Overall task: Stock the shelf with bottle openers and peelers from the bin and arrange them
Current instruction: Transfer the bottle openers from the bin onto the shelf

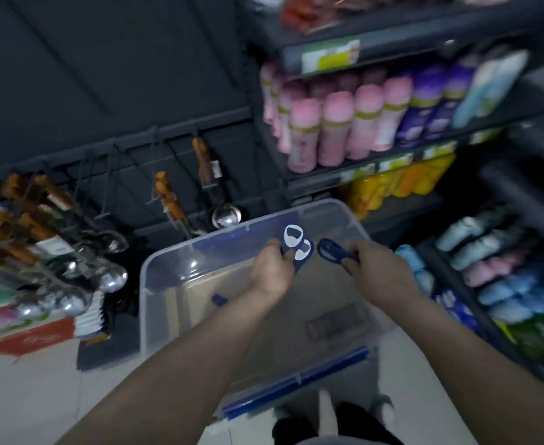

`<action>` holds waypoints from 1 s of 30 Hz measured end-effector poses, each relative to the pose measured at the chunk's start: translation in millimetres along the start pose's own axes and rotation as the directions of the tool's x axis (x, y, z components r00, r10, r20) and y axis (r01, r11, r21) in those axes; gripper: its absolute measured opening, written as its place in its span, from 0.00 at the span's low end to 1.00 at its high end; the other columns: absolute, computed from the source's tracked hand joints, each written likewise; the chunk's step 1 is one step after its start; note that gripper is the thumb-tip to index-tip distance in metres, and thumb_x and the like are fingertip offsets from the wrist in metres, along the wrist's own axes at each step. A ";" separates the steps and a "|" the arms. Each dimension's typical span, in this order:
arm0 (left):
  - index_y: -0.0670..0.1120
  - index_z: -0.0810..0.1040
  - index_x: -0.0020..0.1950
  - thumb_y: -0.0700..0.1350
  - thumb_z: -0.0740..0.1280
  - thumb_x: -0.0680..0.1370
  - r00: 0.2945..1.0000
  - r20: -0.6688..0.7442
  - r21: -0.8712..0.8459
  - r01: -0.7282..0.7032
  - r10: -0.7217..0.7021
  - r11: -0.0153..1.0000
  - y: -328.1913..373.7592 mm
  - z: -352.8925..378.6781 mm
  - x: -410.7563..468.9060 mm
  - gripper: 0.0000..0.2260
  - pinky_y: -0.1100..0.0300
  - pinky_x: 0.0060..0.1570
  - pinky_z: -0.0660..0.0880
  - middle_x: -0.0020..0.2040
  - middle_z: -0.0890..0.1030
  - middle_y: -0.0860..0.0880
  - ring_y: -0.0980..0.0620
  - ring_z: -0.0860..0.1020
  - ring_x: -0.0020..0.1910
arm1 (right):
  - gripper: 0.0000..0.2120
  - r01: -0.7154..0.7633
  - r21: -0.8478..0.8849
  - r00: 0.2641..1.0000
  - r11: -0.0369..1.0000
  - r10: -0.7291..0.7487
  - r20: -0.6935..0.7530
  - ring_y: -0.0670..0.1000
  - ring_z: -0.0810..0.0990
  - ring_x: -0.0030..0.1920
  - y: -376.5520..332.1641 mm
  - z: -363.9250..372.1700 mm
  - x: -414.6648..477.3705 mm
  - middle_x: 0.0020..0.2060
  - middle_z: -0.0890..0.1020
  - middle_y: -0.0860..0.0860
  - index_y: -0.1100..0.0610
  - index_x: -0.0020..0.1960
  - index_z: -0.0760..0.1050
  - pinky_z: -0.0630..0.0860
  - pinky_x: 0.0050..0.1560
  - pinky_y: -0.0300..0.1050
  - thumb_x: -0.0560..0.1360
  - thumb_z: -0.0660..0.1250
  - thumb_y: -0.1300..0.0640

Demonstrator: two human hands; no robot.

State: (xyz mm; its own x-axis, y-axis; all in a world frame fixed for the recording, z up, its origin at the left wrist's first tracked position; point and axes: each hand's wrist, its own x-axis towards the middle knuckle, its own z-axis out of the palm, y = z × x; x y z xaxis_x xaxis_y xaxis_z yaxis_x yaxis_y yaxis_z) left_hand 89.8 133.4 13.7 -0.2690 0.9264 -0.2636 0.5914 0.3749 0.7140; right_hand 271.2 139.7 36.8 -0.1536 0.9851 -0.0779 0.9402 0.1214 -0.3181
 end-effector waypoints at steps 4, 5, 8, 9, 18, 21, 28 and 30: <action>0.43 0.68 0.44 0.45 0.62 0.80 0.975 0.111 -0.008 -0.192 0.191 0.981 69.4 40.3 -4.4 0.08 0.51 0.45 0.71 0.50 0.79 0.38 0.39 0.77 0.50 | 0.08 -0.201 0.021 0.966 0.979 0.201 -0.160 0.58 0.78 0.53 53.0 -45.2 -23.4 0.50 0.80 0.53 0.53 0.51 0.72 0.66 0.43 0.47 0.77 0.62 0.48; 0.43 0.70 0.46 0.46 0.62 0.80 0.964 0.137 -0.011 -0.229 0.228 0.973 87.3 51.7 -7.1 0.07 0.51 0.46 0.72 0.51 0.80 0.39 0.39 0.77 0.51 | 0.08 -0.246 0.038 0.948 0.968 0.249 -0.200 0.58 0.78 0.53 68.4 -57.1 -31.5 0.50 0.80 0.53 0.52 0.51 0.72 0.67 0.44 0.48 0.77 0.62 0.48; 0.43 0.73 0.51 0.47 0.62 0.80 0.927 0.168 -0.040 -0.334 0.335 0.942 142.0 89.6 -21.9 0.08 0.56 0.46 0.70 0.51 0.79 0.43 0.42 0.77 0.51 | 0.08 -0.353 0.089 0.890 0.931 0.363 -0.276 0.59 0.78 0.53 122.5 -91.9 -59.7 0.50 0.80 0.54 0.52 0.48 0.71 0.69 0.44 0.49 0.77 0.63 0.47; 0.43 0.73 0.50 0.47 0.63 0.80 0.910 0.176 -0.045 -0.373 0.375 0.927 160.9 104.3 -29.5 0.07 0.57 0.43 0.67 0.50 0.79 0.44 0.43 0.76 0.51 | 0.08 -0.383 0.105 0.870 0.918 0.396 -0.292 0.59 0.78 0.52 144.2 -103.2 -70.7 0.50 0.80 0.54 0.52 0.47 0.71 0.69 0.44 0.49 0.77 0.63 0.47; 0.45 0.68 0.40 0.46 0.63 0.79 0.686 0.344 -0.104 -0.650 0.641 0.752 326.7 258.9 -130.6 0.10 0.52 0.41 0.67 0.38 0.74 0.47 0.43 0.74 0.42 | 0.11 -0.653 0.209 0.572 0.728 0.655 -0.494 0.58 0.79 0.51 329.7 -196.9 -189.4 0.50 0.80 0.55 0.54 0.51 0.71 0.69 0.42 0.48 0.78 0.63 0.47; 0.47 0.66 0.37 0.44 0.63 0.79 0.595 0.385 -0.156 -0.712 0.706 0.685 367.3 302.8 -163.6 0.11 0.53 0.38 0.64 0.34 0.70 0.49 0.45 0.70 0.38 | 0.12 -0.699 0.262 0.481 0.666 0.708 -0.517 0.59 0.78 0.55 373.4 -217.1 -214.8 0.53 0.80 0.56 0.54 0.54 0.72 0.72 0.48 0.49 0.77 0.63 0.47; 0.37 0.71 0.58 0.44 0.60 0.81 0.470 0.436 -0.081 -0.828 0.767 0.554 424.4 367.4 -177.0 0.11 0.50 0.39 0.66 0.47 0.77 0.36 0.35 0.75 0.48 | 0.11 -0.753 0.319 0.399 0.575 0.785 -0.473 0.58 0.78 0.55 437.7 -233.9 -227.1 0.53 0.80 0.55 0.53 0.56 0.73 0.71 0.48 0.49 0.79 0.61 0.48; 0.39 0.71 0.60 0.45 0.59 0.82 0.472 0.441 -0.047 -0.837 0.763 0.545 441.0 383.4 -168.4 0.12 0.51 0.41 0.68 0.47 0.78 0.39 0.36 0.76 0.50 | 0.11 -0.765 0.340 0.376 0.546 0.809 -0.452 0.58 0.78 0.55 454.0 -236.7 -220.7 0.53 0.80 0.54 0.53 0.56 0.72 0.69 0.46 0.48 0.79 0.60 0.48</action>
State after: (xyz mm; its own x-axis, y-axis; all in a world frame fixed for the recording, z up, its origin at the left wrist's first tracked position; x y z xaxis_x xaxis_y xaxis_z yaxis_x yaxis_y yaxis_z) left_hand 687.3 156.6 124.2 0.6602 0.7390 0.1344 0.5115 -0.5733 0.6401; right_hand 803.8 6.4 133.1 0.8399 0.5241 0.1410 0.5280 -0.7290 -0.4355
